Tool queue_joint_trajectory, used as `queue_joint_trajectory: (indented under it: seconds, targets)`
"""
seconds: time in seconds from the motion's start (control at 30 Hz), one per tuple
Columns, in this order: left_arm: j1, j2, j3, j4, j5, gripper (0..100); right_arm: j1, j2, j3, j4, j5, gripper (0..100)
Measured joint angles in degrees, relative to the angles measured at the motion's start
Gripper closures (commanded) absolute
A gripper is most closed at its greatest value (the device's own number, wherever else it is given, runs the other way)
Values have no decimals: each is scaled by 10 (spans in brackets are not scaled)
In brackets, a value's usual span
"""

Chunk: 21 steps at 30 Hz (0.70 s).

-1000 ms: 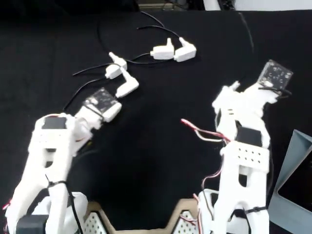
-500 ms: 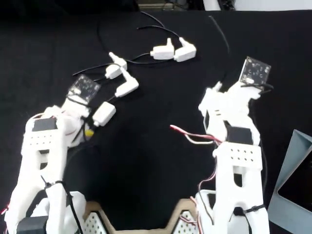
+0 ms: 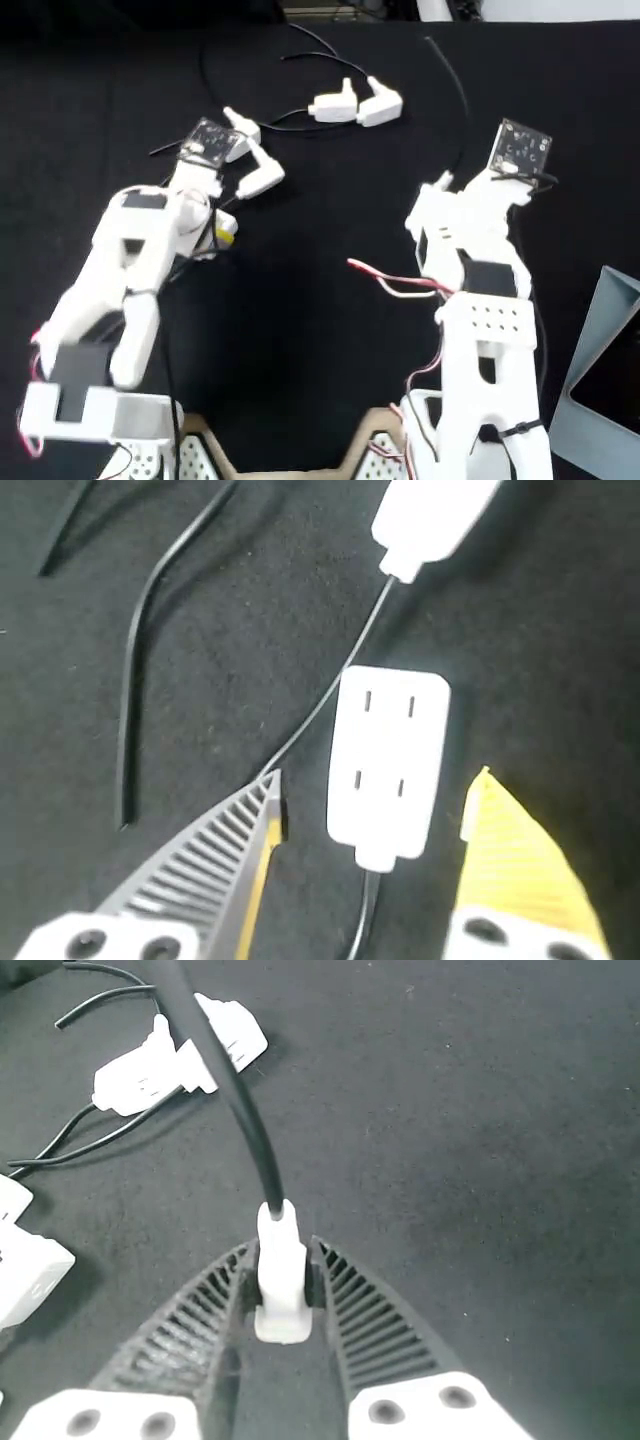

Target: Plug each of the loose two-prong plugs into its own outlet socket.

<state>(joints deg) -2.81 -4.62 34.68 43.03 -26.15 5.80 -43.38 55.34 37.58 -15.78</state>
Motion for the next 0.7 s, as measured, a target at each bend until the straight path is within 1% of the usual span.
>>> queue_joint_trajectory:
  seconds: [0.07, 0.17, 0.23, 0.33, 0.47, 0.6, 0.7]
  targets:
    - [0, 48, -26, 0, 0, 744, 0, 0, 0, 0, 0, 985]
    - [1, 98, -47, 0, 2, 855, 0, 0, 0, 0, 0, 985]
    - [9, 105, -50, 0, 2, 905, 0, 0, 0, 0, 11, 985]
    - [27, 105, -52, 7, 2, 912, 0, 0, 1, 0, 21, 985]
    - [56, 73, -43, 47, 2, 913, 0, 0, 1, 0, 22, 985]
    - [105, -15, 14, 63, 2, 913, 0, 0, 1, 0, 25, 985]
    - [157, -100, 90, 63, 2, 911, 0, 0, 1, 0, 25, 985]
